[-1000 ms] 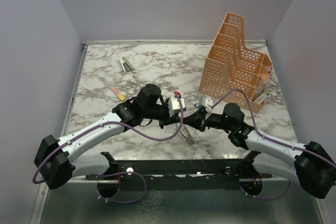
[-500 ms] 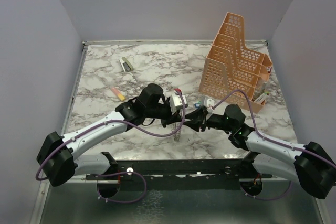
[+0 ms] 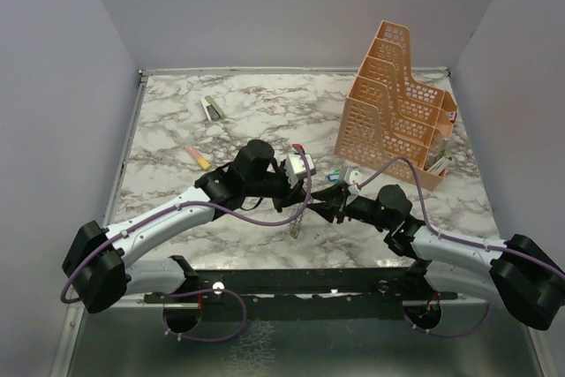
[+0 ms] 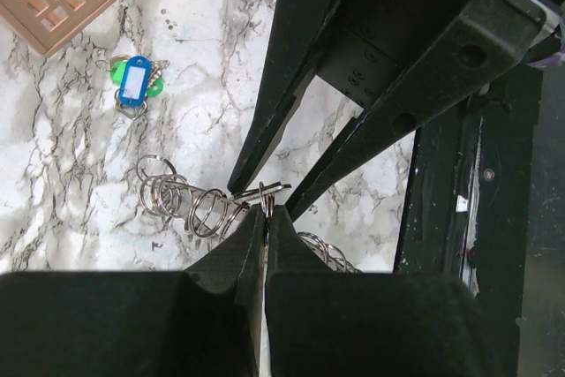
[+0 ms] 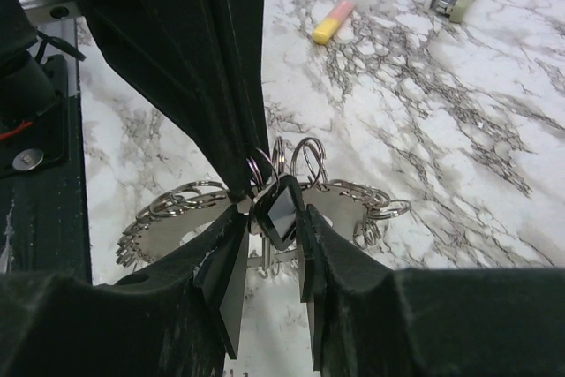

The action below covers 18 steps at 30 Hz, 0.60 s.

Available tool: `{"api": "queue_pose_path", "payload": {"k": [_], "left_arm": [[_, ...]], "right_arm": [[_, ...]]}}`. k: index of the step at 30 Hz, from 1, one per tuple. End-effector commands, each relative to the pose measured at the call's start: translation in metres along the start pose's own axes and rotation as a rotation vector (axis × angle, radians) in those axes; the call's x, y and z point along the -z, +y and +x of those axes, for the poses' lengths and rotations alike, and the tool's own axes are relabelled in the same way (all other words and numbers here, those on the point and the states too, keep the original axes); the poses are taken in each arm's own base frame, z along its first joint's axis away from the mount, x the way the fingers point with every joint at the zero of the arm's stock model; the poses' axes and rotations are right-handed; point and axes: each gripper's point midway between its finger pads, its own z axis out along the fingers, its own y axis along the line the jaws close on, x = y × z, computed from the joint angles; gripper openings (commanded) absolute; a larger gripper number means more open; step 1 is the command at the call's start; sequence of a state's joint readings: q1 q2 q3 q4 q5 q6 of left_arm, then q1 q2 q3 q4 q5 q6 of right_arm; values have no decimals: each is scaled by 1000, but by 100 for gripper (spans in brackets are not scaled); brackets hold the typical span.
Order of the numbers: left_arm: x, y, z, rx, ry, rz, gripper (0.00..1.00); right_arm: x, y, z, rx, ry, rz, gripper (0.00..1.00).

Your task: Remove the keys from the keyring

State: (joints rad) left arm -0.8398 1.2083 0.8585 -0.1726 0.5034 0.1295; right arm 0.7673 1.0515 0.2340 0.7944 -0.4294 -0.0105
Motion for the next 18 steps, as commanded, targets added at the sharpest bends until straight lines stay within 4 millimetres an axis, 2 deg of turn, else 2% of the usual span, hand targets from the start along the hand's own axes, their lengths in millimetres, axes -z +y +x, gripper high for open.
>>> {"api": "queue_pose_path", "payload": {"k": [1, 12, 18], "left_arm": [[-1, -2, -13, -18, -55, 9, 0], [-2, -8, -14, -22, -59, 45, 0], [0, -6, -15, -22, -62, 31, 0]], "right_arm": [[1, -8, -4, 12, -41, 62, 36], [-1, -9, -12, 23, -74, 66, 33], [1, -14, -10, 26, -66, 91, 19]]}}
